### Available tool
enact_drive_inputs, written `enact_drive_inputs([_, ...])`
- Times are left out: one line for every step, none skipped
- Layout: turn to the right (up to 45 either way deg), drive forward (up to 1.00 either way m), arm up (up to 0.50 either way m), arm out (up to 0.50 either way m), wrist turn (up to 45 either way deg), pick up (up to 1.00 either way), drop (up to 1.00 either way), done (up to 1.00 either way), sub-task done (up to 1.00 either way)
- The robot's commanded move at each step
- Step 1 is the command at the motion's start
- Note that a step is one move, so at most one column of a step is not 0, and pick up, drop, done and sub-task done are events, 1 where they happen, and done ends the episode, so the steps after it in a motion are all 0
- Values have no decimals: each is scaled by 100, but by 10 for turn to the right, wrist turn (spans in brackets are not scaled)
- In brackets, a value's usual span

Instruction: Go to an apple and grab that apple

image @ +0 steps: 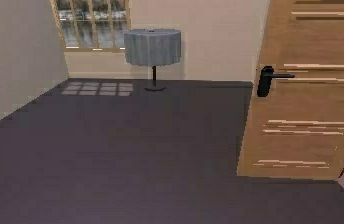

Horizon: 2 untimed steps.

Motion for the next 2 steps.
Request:
enact_drive_inputs([0,5,0,0,0,0,0,0,0])
enact_drive_inputs([450,0,0,0,0,0,0,0,0])
